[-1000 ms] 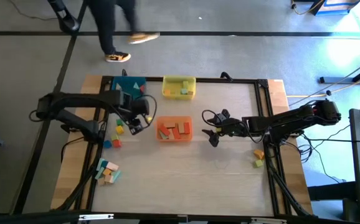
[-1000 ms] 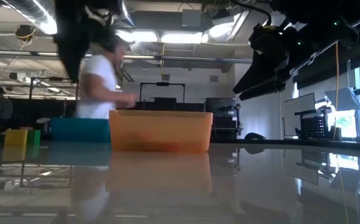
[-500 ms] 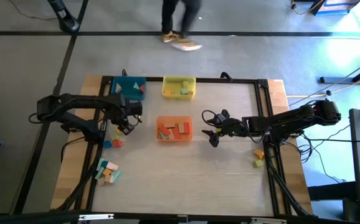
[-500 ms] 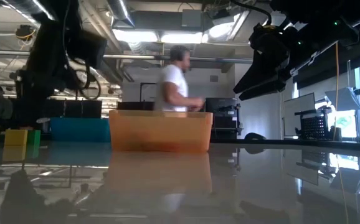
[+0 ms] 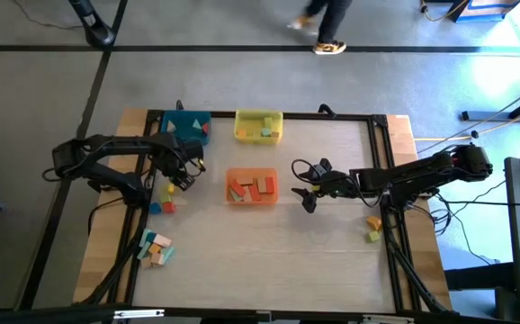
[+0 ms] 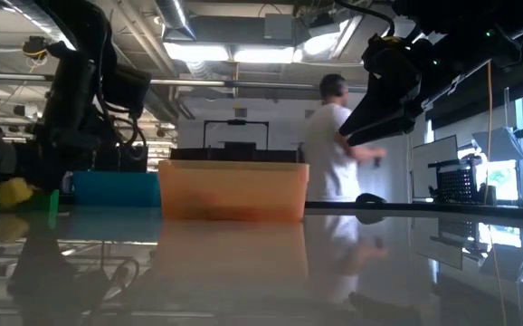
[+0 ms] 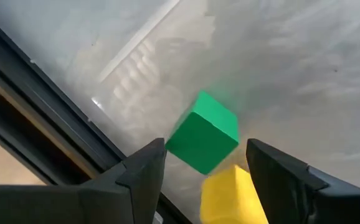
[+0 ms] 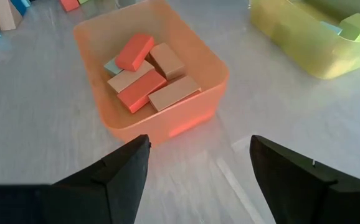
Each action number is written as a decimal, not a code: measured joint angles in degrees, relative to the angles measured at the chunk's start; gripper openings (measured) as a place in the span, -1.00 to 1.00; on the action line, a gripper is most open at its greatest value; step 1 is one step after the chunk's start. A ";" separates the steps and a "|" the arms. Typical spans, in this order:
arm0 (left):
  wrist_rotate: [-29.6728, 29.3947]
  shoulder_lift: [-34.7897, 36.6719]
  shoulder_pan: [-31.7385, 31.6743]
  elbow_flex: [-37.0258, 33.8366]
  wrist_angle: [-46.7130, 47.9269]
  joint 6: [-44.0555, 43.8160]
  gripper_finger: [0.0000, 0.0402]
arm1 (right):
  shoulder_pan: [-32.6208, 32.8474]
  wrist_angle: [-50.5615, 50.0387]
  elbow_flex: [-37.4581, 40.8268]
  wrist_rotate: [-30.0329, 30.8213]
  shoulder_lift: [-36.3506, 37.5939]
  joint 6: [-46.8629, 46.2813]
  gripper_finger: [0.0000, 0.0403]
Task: Sort blocks by size
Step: Put the green square block into the yellow bin
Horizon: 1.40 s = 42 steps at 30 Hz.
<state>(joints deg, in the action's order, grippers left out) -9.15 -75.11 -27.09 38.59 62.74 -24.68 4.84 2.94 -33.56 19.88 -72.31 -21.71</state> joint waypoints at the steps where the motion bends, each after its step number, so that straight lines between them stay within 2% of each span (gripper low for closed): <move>1: 0.00 0.00 -0.39 -0.26 -0.65 0.55 0.05 | 0.00 0.00 0.00 0.00 0.00 0.00 0.37; 22: 0.39 -0.02 -1.13 -0.72 -3.89 0.09 0.05 | 0.00 -0.02 -0.02 0.02 0.01 0.02 0.37; 29: 0.98 -0.02 -1.03 -0.74 -0.63 -7.51 0.05 | 0.00 -0.02 -0.02 0.02 0.02 0.07 0.37; 33: 0.58 -0.04 -1.03 -0.74 -4.35 -11.01 0.05 | 0.00 -0.02 -0.02 0.07 0.02 0.13 0.37; 42: 0.48 -0.04 -1.03 -0.72 -5.77 -12.98 0.05 | 0.00 -0.02 -0.02 0.04 0.02 0.15 0.37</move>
<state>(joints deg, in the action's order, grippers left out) -8.67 -75.16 -28.12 37.87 56.97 -37.65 4.84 2.92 -33.58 19.92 -72.29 -21.56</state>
